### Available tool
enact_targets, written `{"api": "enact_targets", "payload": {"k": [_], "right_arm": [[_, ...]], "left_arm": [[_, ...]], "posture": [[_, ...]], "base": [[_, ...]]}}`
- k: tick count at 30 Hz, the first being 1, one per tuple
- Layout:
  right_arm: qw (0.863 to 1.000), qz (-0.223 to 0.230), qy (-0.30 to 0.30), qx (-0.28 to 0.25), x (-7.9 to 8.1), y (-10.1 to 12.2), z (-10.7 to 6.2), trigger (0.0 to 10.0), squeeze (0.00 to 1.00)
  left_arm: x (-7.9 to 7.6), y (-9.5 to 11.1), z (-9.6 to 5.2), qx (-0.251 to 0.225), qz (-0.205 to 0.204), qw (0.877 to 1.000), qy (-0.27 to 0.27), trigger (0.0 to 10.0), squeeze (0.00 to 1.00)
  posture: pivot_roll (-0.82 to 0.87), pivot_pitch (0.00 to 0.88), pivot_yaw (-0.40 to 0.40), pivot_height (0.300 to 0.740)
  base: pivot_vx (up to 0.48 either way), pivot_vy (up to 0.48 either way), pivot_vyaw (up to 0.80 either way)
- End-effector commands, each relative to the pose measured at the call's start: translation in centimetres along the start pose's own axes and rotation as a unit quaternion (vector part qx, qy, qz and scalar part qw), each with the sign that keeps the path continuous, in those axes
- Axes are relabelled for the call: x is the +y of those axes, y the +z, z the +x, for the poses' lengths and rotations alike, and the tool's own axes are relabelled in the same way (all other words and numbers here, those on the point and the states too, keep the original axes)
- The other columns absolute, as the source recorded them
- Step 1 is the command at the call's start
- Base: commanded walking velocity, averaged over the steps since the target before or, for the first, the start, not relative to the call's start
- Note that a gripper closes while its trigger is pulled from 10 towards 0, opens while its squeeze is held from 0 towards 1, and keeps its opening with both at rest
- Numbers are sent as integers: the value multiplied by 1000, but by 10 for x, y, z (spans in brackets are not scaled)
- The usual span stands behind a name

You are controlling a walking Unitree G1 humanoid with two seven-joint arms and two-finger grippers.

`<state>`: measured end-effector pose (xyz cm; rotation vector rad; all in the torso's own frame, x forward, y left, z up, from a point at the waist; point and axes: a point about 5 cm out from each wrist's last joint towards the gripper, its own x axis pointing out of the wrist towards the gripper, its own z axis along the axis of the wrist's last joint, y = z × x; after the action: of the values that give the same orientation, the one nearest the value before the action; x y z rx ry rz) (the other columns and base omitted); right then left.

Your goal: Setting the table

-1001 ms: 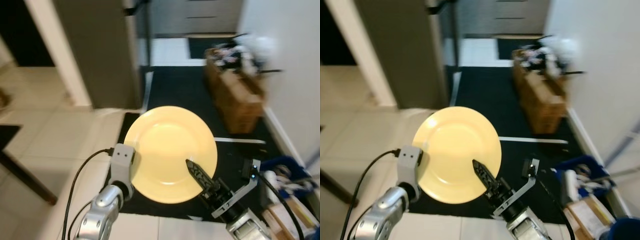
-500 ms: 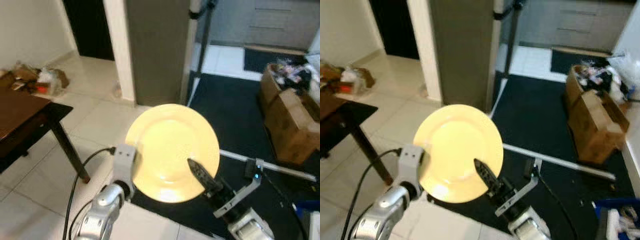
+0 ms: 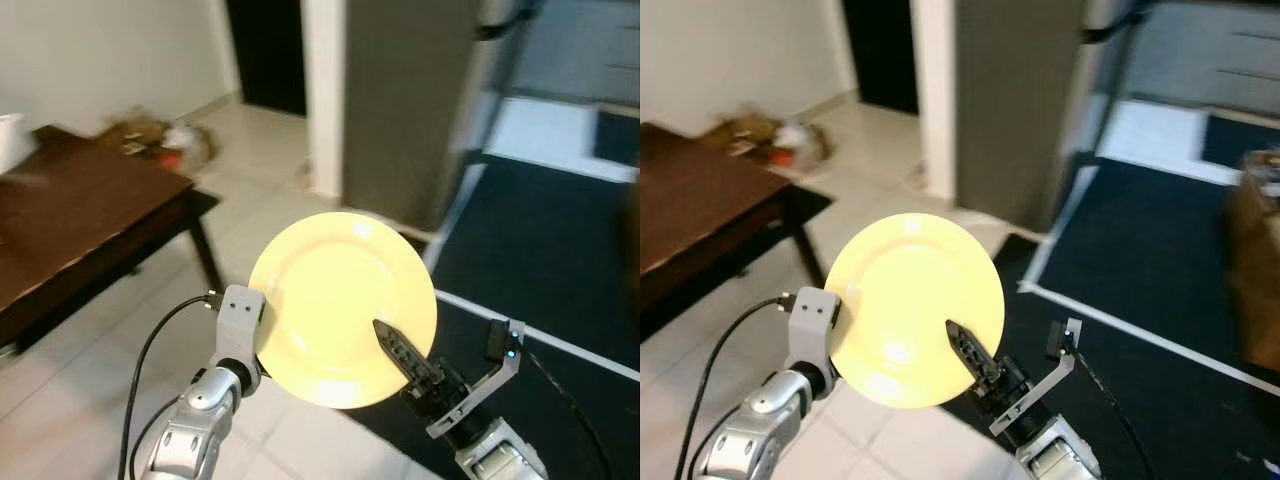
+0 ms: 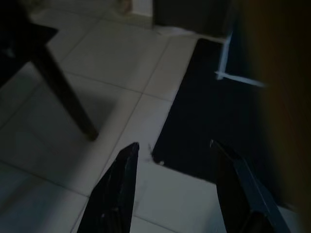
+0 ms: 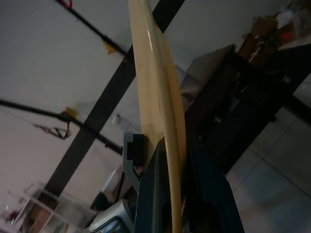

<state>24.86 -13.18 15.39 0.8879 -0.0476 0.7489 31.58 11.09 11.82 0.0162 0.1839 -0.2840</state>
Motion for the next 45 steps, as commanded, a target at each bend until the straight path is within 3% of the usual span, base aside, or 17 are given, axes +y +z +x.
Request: {"api": "enact_targets", "payload": {"k": [1,21,24,30,37,41,45], "right_arm": [[1000,8,29,0,7,-2,2,10000,0],[1000,8,22,-4,5,-1,2,10000,0],[1000,-12,-11,-22,-2,3,3,10000,0],[994,-36,-67,-79,-16,25,2,10000,0],[996,-10,-13,-92,-3,35,3,10000,0],[997,1,30,-71,10,28,8,10000,0],[997,6,38,-65,12,24,9,10000,0]], "left_arm": [[0,-8,0,17,5,1000,3,10000,0],[4,-7,2,9,27,999,26,10000,0],[4,-5,2,-5,58,998,28,10000,0],[4,-3,4,-14,60,997,37,10000,0],[5,-2,6,-19,58,997,40,10000,0],[5,-2,6,-22,57,997,41,10000,0],[4,-2,6,-23,57,997,42,10000,0]], "posture": [[-34,72,97,740],[-32,77,98,740],[-32,79,99,740],[-35,81,100,740],[-37,84,97,740],[-36,84,95,740],[-34,83,94,740]], "base": [[0,0,731],[0,0,731],[226,0,646],[457,0,86],[468,0,0],[469,0,0],[469,0,0]]}}
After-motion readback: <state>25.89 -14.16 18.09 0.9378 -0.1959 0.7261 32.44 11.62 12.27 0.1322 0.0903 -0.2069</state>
